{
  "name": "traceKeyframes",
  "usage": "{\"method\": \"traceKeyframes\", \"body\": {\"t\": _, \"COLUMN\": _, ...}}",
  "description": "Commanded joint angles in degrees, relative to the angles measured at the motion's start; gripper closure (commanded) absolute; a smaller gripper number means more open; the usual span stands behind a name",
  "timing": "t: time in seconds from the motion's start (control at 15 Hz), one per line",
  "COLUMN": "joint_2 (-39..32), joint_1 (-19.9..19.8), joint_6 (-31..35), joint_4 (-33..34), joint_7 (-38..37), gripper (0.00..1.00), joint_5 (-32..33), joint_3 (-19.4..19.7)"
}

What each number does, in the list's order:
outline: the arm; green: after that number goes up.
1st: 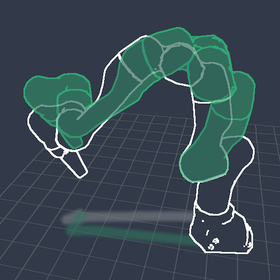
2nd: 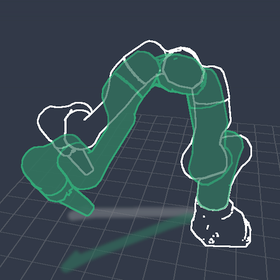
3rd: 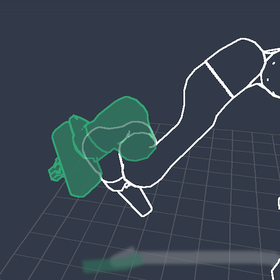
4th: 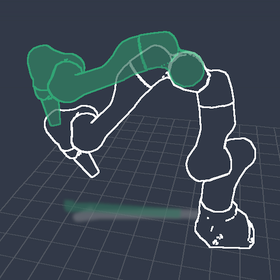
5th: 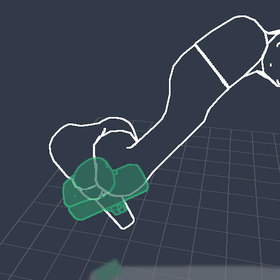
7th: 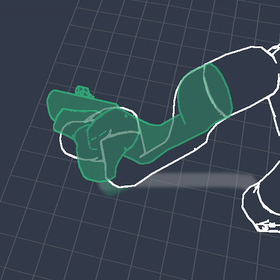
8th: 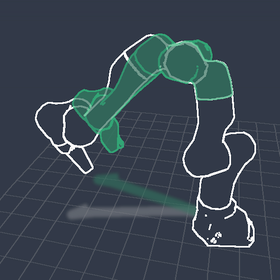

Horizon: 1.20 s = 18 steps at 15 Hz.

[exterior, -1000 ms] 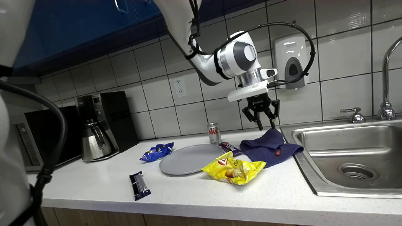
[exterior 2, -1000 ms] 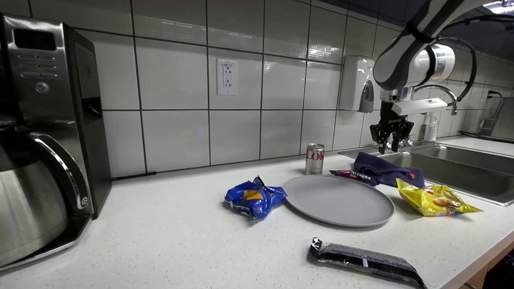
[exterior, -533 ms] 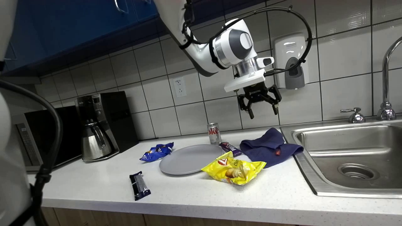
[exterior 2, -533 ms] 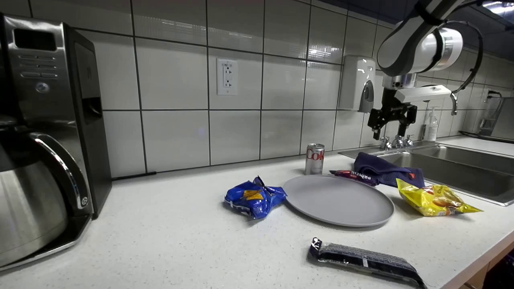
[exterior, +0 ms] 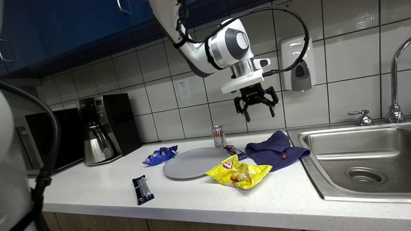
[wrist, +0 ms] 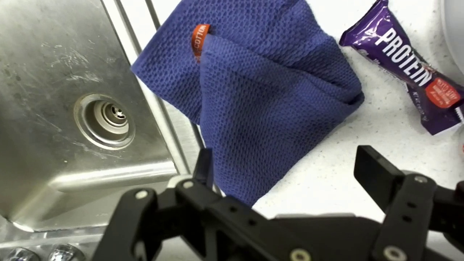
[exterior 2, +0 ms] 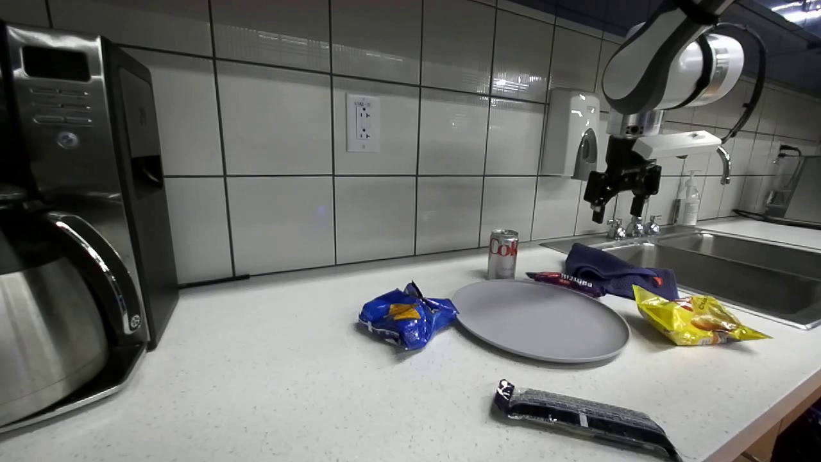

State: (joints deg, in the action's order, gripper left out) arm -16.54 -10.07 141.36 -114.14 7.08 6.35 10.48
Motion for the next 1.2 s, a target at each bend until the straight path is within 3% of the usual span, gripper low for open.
{"method": "traceKeyframes", "body": {"t": 0.0, "joint_2": -0.4, "joint_1": -0.8, "joint_6": -0.7, "joint_4": 0.3, "joint_7": 7.6, "gripper": 0.00, "joint_5": -1.3, "joint_3": -2.9}}
{"method": "traceKeyframes", "body": {"t": 0.2, "joint_2": -3.6, "joint_1": -2.3, "joint_6": -1.7, "joint_4": 2.9, "joint_7": 17.7, "gripper": 0.00, "joint_5": -6.1, "joint_3": -6.3}}
{"method": "traceKeyframes", "body": {"t": 0.53, "joint_2": -8.0, "joint_1": -3.6, "joint_6": -4.5, "joint_4": 6.0, "joint_7": 28.4, "gripper": 0.00, "joint_5": -8.1, "joint_3": -9.5}}
{"method": "traceKeyframes", "body": {"t": 1.13, "joint_2": -8.4, "joint_1": -3.0, "joint_6": -3.2, "joint_4": 5.1, "joint_7": 27.9, "gripper": 0.00, "joint_5": -6.8, "joint_3": -8.8}}
